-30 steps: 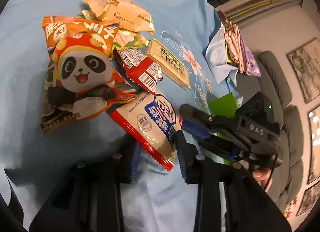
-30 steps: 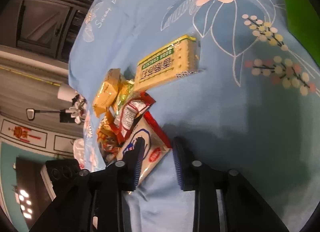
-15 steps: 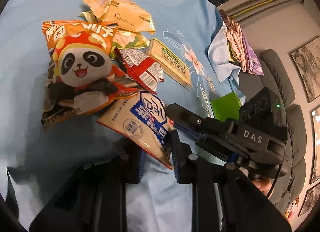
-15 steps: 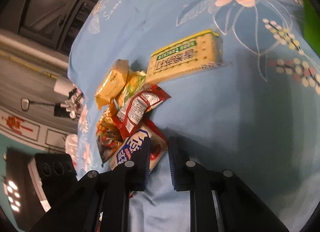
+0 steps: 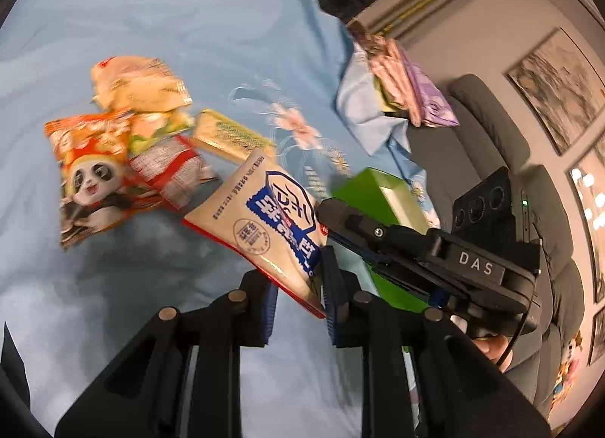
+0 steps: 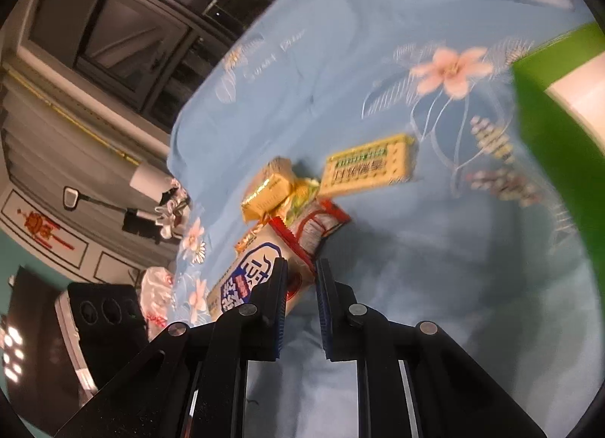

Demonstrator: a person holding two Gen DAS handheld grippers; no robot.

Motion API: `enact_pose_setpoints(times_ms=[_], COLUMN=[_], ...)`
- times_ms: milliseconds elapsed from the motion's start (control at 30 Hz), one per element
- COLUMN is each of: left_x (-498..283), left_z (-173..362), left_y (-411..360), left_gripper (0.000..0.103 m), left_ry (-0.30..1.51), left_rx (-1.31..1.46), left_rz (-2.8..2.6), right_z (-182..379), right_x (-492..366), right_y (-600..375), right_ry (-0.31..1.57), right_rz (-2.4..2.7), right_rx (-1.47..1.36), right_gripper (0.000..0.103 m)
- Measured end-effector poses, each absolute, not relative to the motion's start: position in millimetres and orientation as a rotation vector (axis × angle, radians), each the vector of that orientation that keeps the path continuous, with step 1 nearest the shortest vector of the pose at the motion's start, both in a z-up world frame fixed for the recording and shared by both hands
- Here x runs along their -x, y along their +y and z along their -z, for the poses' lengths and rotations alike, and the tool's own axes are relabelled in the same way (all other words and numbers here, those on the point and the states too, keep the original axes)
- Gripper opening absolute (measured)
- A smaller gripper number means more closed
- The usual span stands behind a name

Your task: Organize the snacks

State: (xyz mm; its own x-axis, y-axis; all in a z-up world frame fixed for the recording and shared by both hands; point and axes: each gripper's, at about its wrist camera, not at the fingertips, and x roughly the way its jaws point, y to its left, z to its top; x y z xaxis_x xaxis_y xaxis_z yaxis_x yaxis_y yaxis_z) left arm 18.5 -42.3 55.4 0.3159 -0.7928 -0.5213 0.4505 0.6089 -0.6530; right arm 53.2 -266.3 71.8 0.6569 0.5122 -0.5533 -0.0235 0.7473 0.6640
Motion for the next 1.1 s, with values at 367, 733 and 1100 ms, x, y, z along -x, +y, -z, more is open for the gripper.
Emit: enact_pose_setpoints(times_ms=[367,733,1100], left_x=[13.3,38.2,17.4], left_z=[-85.9,-74.6,-76.7], left_y=[-156.0,-242.5,-132.9], left_gripper=[0.008,0.008,0.076], left_ry=[0.894,0.903,0.843], left_rx=[0.297,0.137,0.325], left_rz=[1.041,1.059,0.725], right_z=[-107.6,-109.5,-121.5], right_x=[20.5,66.7,55.1], right_y=[-339.7,-414.1,-371.5], right_ry=[0.674,0.608,0.65], right_rz=[0.002,0.111,-0.091], right_rx=[-0.613,-0.715,-0.631], right_gripper=[0.012,0.011,0.069])
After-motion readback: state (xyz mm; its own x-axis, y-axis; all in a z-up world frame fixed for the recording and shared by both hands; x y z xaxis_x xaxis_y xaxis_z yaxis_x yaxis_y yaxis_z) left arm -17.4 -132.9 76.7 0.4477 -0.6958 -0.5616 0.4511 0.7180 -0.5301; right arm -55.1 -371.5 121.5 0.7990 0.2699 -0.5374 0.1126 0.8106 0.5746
